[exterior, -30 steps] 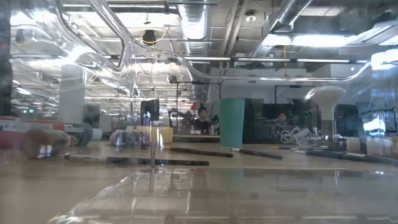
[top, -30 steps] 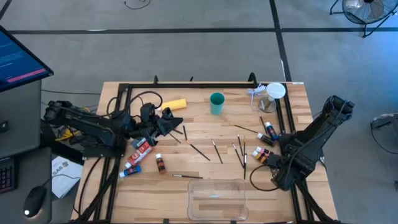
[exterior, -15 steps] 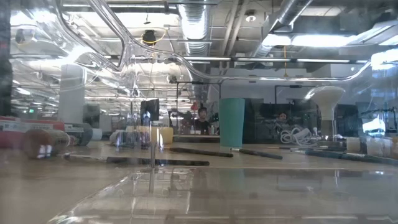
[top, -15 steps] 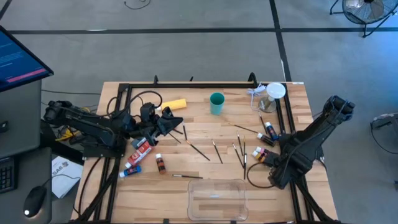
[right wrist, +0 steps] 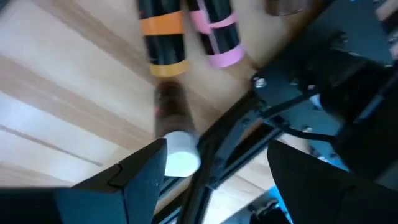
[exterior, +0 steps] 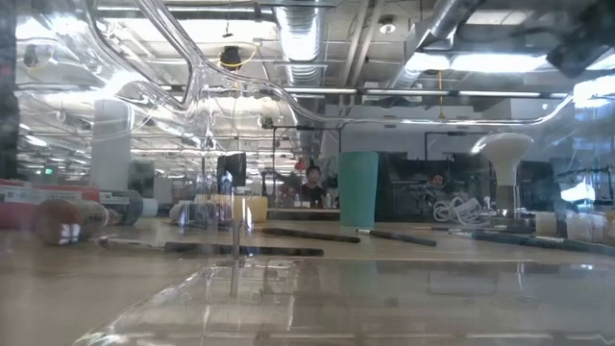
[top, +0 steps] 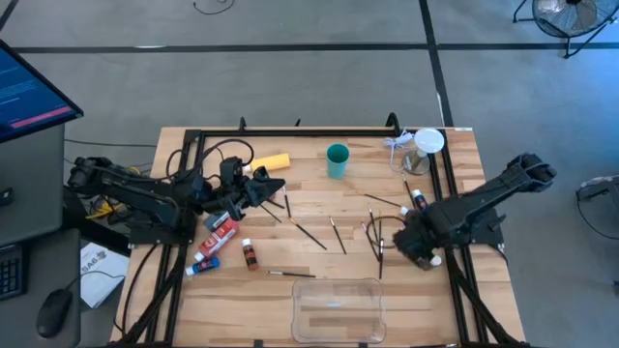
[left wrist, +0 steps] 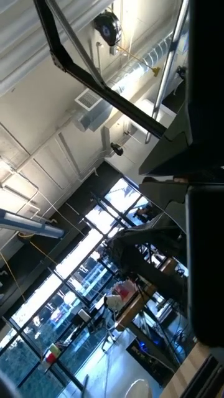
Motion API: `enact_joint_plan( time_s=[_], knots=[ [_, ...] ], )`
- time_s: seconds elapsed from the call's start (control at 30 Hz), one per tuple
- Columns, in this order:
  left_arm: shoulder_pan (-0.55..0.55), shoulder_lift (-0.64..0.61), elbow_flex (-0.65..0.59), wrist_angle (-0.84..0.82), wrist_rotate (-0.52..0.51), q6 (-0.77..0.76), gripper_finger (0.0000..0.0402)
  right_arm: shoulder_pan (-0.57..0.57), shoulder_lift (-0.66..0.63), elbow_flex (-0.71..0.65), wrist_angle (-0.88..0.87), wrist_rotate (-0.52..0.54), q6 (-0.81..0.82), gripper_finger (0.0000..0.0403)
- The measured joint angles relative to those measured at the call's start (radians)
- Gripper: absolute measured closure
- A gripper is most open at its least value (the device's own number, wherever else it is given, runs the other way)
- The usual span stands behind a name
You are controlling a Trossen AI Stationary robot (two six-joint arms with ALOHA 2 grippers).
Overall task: Pick & Place Paint Supplies
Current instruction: Put the black paint bottle into the transparent bin
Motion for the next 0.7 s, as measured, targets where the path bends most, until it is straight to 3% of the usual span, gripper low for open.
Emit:
enact_joint_plan(
  time_s=[0.17, 0.3, 0.47, 0.7],
  knots=[
    [0.0, 0.0, 0.0, 0.0, 0.0, -0.014, 0.04, -0.085, 0.0, 0.0, 0.014, -0.02, -0.038, 0.0131],
    [-0.009, 0.0, 0.0, 0.0, 0.0, -0.014, 0.04, -0.115, 0.0, -0.035, 0.067, -0.116, -0.062, 0.0131],
    [-0.023, 0.0, 0.0, 0.0, 0.0, -0.013, 0.04, -0.098, 0.001, -0.147, 0.141, -0.238, -0.071, 0.0131],
    [-0.023, 0.0, 0.0, 0.0, 0.0, -0.01, 0.04, -0.067, 0.001, -0.223, 0.273, -0.287, -0.045, 0.0131]
  ],
)
